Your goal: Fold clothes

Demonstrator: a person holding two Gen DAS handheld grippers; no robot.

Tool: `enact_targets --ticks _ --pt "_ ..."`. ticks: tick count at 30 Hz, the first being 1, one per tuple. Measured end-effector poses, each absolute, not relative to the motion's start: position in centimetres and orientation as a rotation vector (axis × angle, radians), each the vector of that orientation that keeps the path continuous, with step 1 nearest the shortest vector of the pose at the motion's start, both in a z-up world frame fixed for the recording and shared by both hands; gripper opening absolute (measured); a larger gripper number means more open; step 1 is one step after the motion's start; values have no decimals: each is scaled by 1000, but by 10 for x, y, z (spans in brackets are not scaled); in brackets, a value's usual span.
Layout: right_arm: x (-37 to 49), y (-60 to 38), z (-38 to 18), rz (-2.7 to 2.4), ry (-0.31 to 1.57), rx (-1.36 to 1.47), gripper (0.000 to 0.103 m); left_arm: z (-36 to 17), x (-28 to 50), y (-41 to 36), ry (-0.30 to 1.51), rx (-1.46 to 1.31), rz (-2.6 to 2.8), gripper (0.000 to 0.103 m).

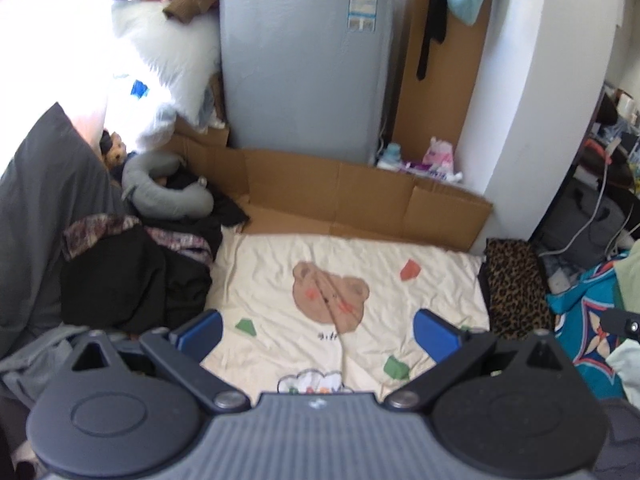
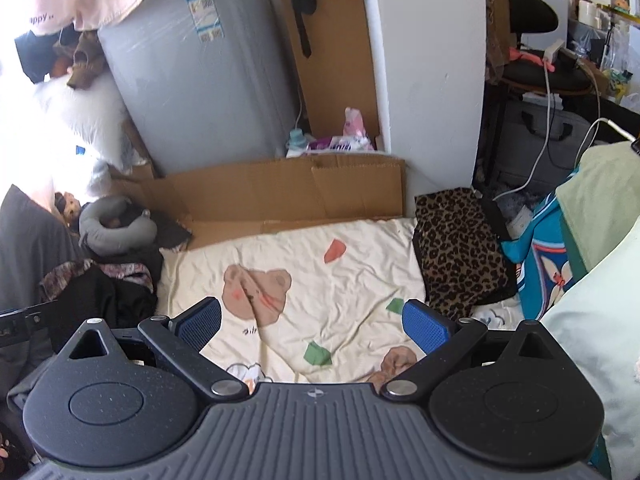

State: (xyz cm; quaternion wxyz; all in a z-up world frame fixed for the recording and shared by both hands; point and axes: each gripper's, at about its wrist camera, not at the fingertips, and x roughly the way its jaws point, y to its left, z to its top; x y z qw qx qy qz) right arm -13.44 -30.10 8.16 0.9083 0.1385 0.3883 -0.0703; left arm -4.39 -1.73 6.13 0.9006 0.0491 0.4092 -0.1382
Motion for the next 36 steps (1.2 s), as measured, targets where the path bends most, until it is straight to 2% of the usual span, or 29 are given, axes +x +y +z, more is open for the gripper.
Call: enact_targets --ticks 14,36 --pt "-130 -290 48 -82 873 285 100 18 -61 -36 938 137 -255 103" --pt "-116 -290 27 -30 959 276 100 0 -58 -56 938 185 -290 103"
